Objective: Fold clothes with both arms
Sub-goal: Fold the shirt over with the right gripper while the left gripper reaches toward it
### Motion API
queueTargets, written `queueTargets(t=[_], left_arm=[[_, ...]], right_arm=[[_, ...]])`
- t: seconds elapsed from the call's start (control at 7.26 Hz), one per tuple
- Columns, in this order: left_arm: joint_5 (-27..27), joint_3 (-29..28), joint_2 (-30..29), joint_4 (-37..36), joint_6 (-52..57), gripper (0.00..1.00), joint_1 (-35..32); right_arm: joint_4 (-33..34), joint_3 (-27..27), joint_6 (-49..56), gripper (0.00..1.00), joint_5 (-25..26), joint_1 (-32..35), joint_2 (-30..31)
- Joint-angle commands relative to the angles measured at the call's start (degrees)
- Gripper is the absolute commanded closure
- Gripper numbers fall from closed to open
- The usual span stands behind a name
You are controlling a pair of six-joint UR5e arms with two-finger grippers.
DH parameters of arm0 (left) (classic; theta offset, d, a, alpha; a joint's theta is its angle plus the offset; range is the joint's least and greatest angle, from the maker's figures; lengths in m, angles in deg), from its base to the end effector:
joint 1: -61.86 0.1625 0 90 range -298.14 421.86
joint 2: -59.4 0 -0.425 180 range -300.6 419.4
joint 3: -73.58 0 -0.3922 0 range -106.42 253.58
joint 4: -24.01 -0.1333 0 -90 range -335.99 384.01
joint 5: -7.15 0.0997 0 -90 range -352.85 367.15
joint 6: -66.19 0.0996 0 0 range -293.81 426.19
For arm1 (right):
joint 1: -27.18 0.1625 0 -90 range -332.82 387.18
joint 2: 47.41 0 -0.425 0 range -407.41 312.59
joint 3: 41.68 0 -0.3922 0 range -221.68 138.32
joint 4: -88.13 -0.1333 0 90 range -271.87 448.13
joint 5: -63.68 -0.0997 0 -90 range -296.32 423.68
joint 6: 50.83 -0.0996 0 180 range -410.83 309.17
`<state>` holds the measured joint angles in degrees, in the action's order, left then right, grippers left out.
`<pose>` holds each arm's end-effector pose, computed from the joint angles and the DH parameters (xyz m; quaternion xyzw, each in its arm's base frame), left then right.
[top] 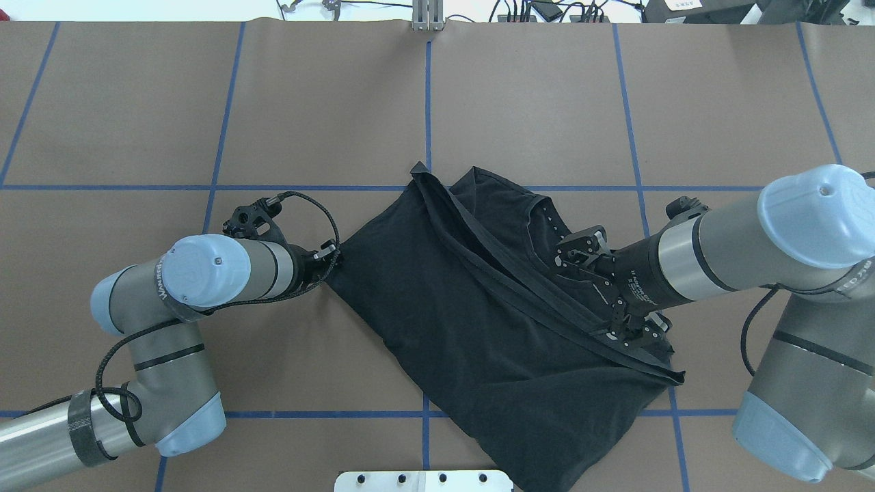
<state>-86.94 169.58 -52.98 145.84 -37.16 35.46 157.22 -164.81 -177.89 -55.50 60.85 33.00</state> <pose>0.5195 -0.3988 0.3319 0.0263 0.5015 -0.2771 0.8191 -0.3534 -0.3373 0.2648 -0.2291 -0.5036 0.3677 0.7475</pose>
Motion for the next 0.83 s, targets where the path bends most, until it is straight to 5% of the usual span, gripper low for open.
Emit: queueTargets(t=[0.0,0.41,0.69], left_arm=[[0.0,0.7,0.0,0.2,0.5,1.00,-1.3],[0.0,0.7,-0.1,0.3,8.5,1.00,-4.5],[0.4,-5.3,-6.6,0.6,14.6,1.00,-11.0]], right_arm=[[0.0,0.0,0.0,0.00,0.0,0.1,0.1],[0.0,-0.1,0.0,0.00,0.0,0.2,-0.1],[0.0,0.0,0.0,0.00,0.0,0.7,-0.1]])
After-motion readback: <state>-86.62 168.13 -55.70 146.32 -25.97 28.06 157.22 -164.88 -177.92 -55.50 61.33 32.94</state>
